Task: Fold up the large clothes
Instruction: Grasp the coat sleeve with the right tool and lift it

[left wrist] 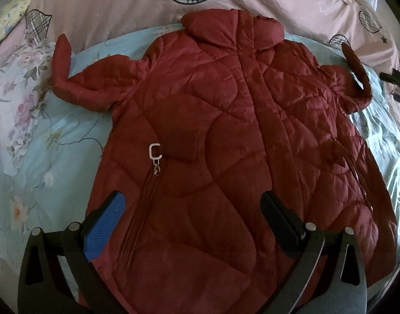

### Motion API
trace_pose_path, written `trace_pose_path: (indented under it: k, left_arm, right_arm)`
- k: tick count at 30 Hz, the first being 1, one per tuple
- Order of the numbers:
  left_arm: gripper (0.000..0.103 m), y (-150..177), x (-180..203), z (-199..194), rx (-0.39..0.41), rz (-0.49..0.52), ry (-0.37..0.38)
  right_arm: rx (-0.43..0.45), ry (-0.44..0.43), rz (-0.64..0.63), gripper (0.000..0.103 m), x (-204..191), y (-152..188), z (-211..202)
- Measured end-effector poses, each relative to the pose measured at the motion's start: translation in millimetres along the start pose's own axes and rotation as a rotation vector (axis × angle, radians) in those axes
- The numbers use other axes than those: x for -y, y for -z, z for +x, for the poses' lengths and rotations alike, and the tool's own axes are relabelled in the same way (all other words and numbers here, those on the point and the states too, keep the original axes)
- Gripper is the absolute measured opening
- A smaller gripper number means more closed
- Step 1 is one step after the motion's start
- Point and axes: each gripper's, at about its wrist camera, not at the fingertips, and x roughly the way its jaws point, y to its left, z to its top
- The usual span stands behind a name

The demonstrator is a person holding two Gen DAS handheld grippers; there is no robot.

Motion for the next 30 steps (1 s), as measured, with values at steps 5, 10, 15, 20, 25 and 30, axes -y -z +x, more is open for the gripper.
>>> trace_pose_path:
  k: [5, 10, 15, 20, 25, 30]
  left_arm:
    - [0.103, -8, 1, 10, 0.018, -0.017, -0.002]
    - [0.103, -17, 1, 22, 0.024, -0.042, 0.017]
    - [0.103, -20, 6, 34, -0.014, -0.033, 0.014]
    - [0.103, -20, 2, 41, -0.036, -0.025, -0.003]
    - [0.103, -16, -4, 48, -0.057, -0.037, -0.001]
    - [0.103, -12, -5, 51, -0.08, -0.046, 0.022]
  right_arm:
    - [0.017, 0.044, 0.037, 0.1, 17, -31, 37]
    - [0.028, 0.124, 0.02, 0.097, 17, -58, 79]
    - [-0.002, 0.176, 0.017, 0.083, 18, -77, 119]
    - [-0.04, 0.16, 0.069, 0.015, 31, -73, 131]
    - [-0.004, 0.023, 0.034, 0.012, 12, -56, 100]
    - [0.0, -0.119, -0.049, 0.012, -29, -28, 66]
